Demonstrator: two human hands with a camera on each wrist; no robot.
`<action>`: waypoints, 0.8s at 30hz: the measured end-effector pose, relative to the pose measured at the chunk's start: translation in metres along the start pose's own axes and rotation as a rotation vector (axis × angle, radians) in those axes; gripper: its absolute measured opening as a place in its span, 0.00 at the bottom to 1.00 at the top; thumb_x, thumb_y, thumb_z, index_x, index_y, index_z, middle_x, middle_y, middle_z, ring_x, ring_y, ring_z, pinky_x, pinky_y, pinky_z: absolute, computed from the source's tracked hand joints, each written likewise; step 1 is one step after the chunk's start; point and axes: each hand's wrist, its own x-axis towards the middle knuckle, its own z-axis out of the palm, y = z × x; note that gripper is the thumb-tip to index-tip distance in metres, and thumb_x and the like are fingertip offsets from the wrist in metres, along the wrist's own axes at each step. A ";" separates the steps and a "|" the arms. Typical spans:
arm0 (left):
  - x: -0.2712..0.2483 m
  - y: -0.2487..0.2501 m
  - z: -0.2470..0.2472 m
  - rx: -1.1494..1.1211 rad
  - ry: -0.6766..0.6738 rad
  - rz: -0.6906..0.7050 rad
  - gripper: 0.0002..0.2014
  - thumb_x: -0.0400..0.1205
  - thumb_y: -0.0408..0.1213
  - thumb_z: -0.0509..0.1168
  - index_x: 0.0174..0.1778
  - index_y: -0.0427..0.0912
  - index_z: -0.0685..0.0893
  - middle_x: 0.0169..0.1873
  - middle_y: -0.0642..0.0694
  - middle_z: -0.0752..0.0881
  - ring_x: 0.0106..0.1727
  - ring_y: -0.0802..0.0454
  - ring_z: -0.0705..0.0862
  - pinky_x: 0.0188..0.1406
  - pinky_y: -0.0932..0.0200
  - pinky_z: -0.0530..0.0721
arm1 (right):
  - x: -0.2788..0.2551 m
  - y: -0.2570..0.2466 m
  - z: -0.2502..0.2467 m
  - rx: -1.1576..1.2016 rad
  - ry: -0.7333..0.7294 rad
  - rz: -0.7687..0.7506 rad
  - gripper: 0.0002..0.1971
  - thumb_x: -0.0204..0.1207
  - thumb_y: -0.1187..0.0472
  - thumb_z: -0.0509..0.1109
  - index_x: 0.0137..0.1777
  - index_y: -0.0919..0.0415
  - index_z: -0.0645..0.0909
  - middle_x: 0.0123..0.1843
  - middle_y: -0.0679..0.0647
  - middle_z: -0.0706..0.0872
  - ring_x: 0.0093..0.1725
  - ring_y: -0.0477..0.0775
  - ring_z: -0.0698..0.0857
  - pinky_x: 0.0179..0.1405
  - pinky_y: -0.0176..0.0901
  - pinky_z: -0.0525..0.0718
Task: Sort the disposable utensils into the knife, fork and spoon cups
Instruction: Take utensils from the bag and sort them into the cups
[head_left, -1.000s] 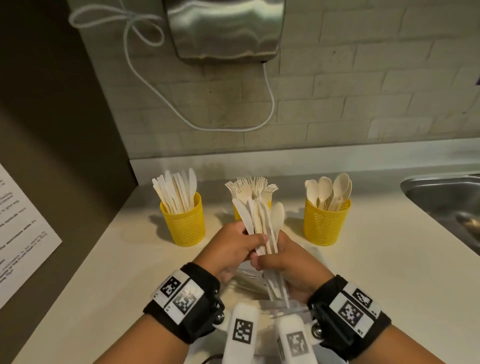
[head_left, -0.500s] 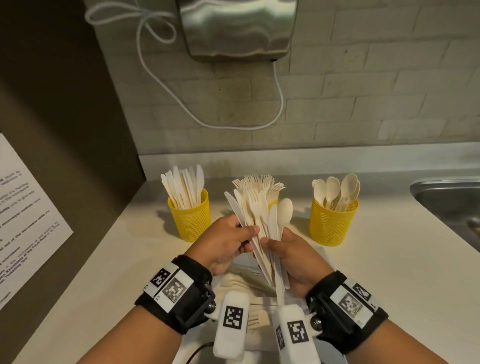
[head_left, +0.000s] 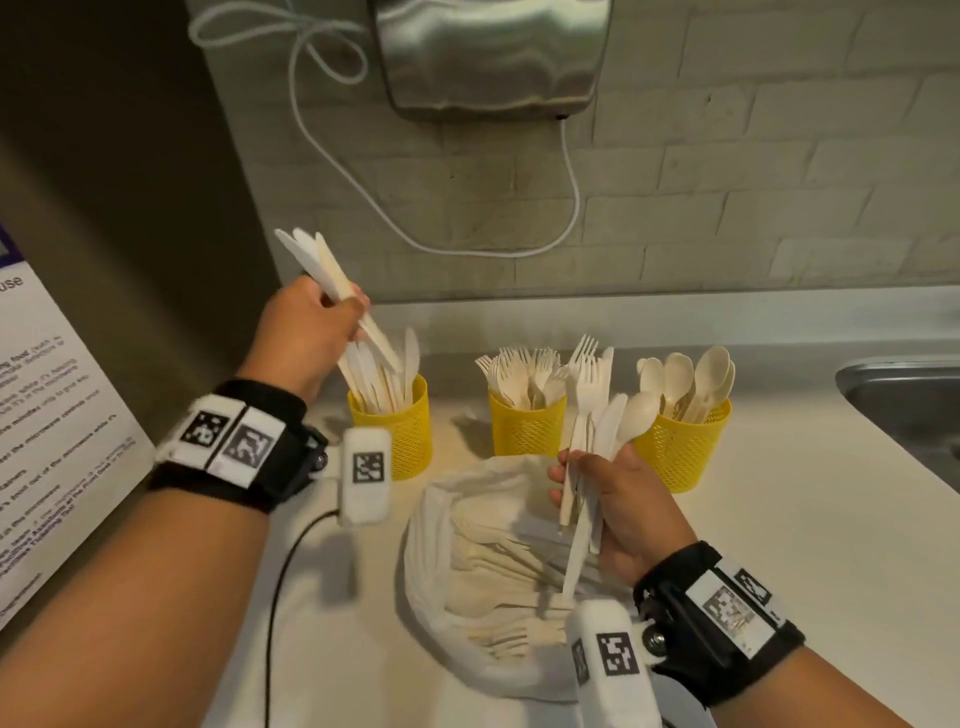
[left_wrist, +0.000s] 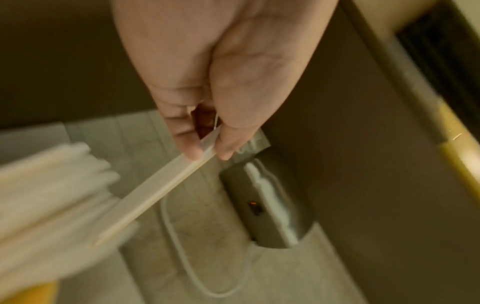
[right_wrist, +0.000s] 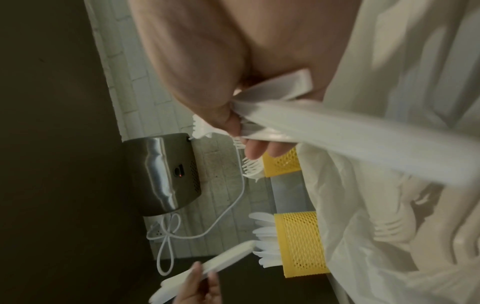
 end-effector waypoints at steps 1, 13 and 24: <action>0.009 -0.007 0.001 0.070 0.005 -0.009 0.05 0.79 0.37 0.65 0.49 0.43 0.84 0.37 0.45 0.86 0.41 0.48 0.86 0.48 0.51 0.84 | -0.001 0.000 -0.001 -0.006 0.001 -0.003 0.05 0.80 0.70 0.61 0.51 0.63 0.77 0.32 0.56 0.85 0.35 0.53 0.85 0.36 0.44 0.87; -0.039 -0.016 0.038 0.299 -0.064 -0.016 0.23 0.76 0.44 0.70 0.66 0.40 0.80 0.59 0.42 0.82 0.57 0.44 0.81 0.52 0.57 0.74 | -0.006 -0.002 -0.012 -0.058 -0.064 -0.011 0.12 0.78 0.71 0.64 0.58 0.59 0.76 0.44 0.59 0.82 0.40 0.52 0.84 0.39 0.47 0.84; -0.105 -0.009 0.114 -0.483 -0.741 -0.492 0.04 0.79 0.28 0.66 0.40 0.36 0.85 0.19 0.50 0.77 0.20 0.60 0.67 0.13 0.71 0.65 | -0.012 -0.003 -0.006 -0.189 -0.207 0.016 0.13 0.80 0.71 0.62 0.61 0.60 0.80 0.46 0.60 0.88 0.40 0.53 0.85 0.37 0.45 0.82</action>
